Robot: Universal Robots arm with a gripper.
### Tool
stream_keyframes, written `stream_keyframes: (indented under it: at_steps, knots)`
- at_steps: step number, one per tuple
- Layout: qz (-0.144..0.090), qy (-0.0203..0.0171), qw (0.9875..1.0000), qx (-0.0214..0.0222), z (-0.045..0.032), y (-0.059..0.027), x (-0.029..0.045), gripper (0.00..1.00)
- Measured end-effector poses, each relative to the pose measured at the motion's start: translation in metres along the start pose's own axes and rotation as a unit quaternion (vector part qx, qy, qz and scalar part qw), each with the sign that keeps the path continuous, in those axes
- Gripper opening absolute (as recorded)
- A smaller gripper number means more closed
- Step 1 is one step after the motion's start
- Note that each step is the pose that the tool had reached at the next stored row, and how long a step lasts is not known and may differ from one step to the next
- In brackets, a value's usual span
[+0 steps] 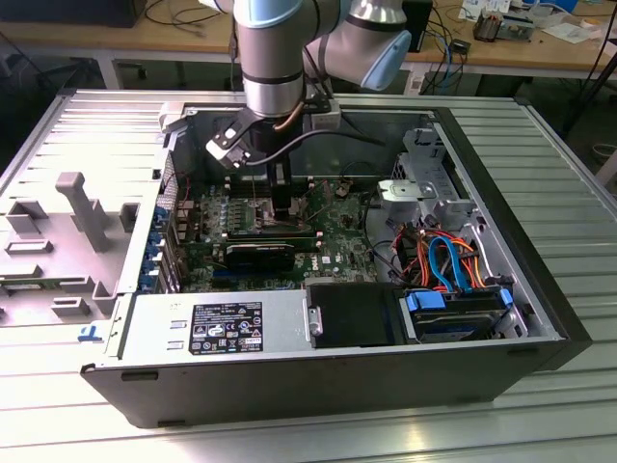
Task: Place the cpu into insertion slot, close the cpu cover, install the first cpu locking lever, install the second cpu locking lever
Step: 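Place the cpu into insertion slot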
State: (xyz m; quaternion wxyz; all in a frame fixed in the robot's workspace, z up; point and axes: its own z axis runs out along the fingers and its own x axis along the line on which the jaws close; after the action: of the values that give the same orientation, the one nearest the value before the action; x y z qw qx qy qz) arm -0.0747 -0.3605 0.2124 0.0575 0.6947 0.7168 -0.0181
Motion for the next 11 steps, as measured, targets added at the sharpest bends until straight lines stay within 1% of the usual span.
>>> stream_keyframes:
  at_steps: [3, 8, 11]
  knots:
    - [0.000, 0.0000, 1.0000, 0.0000, 0.0056, -0.0012, 0.0011, 0.55]
    - [0.000, 0.0001, 1.0000, 0.0000, 0.0069, -0.0016, 0.0030, 0.55]
    - [0.000, -0.0001, 1.0000, 0.0001, 0.0071, -0.0035, 0.0041, 0.55]
